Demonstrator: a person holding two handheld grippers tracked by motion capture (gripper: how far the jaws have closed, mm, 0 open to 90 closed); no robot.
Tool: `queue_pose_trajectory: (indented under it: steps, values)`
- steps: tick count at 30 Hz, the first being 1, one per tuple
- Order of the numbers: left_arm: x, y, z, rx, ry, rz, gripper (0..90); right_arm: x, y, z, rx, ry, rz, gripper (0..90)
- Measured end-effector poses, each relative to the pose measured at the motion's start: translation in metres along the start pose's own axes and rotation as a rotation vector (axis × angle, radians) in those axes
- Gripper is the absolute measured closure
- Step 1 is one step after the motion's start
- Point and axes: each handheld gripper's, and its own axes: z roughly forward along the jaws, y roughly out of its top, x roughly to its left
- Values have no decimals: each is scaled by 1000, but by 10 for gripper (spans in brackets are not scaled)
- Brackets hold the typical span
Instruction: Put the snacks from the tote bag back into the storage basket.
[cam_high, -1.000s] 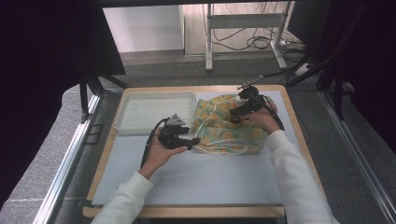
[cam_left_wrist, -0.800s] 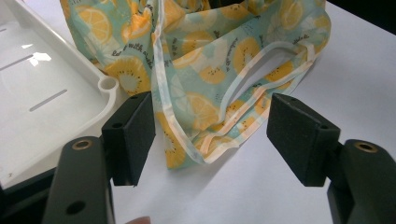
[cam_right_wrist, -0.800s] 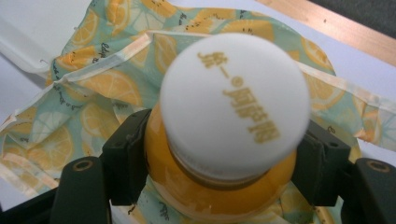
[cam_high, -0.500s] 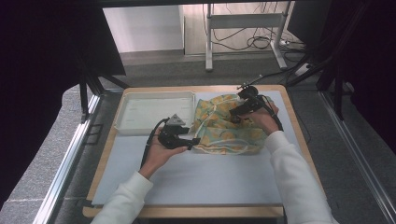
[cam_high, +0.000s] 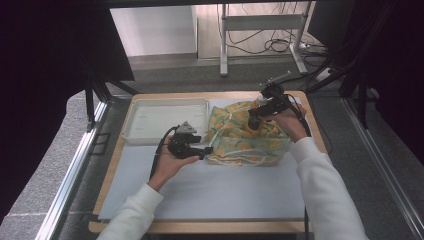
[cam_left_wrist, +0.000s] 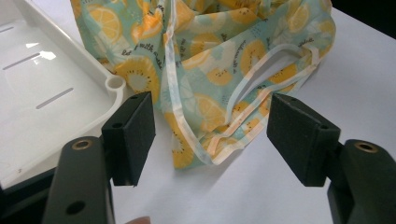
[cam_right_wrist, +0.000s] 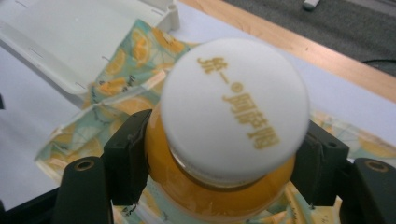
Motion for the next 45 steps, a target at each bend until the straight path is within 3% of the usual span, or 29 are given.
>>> queue_pose_trajectory:
  steps: [9, 16, 27, 45]
  values:
    - [0, 1, -4, -10, 0, -7, 323, 6, 15, -30, -32, -5, -18, 298]
    - [0, 1, -3, -10, -3, -1, 322, 7, 22, -42, -53, 0, -18, 298]
    - [2, 1, -4, -9, -1, -6, 323, 14, 31, -38, -78, 28, -21, 298]
    - [0, 2, -8, -21, -16, -12, 322, 39, 50, -33, -105, 56, -56, 298]
